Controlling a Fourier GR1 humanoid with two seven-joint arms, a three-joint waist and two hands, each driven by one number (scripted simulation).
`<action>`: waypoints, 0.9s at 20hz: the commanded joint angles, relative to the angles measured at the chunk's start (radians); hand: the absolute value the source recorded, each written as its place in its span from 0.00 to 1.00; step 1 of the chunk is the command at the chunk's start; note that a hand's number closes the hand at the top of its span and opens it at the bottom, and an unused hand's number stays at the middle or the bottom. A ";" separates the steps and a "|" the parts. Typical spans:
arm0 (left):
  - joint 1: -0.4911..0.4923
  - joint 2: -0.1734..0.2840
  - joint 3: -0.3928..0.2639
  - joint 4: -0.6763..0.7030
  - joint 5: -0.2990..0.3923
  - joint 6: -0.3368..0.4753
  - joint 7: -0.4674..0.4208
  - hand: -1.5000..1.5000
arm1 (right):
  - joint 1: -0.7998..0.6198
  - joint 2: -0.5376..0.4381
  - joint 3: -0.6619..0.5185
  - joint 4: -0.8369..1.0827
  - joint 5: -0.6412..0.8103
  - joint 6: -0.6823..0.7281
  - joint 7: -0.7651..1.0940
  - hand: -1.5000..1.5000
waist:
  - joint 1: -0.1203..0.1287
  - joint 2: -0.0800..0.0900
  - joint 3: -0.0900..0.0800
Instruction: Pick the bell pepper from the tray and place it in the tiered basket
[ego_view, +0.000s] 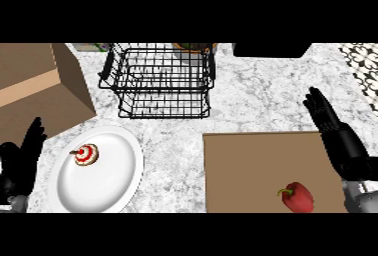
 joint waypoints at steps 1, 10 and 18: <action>0.049 -0.072 -0.022 -0.007 -0.005 -0.010 -0.068 0.50 | -0.073 0.001 0.011 -0.050 0.061 -0.009 0.010 1.00 | 0.000 -0.005 0.028; 0.090 -0.214 -0.136 -0.027 -0.017 0.003 -0.099 0.50 | 0.108 0.009 -0.354 -0.053 -0.173 -0.044 -0.221 0.00 | -0.052 -0.008 0.031; 0.053 -0.252 -0.150 -0.025 -0.056 0.008 -0.081 0.50 | 0.422 -0.150 -0.484 -0.211 -0.219 0.306 -0.382 0.00 | -0.040 -0.008 0.028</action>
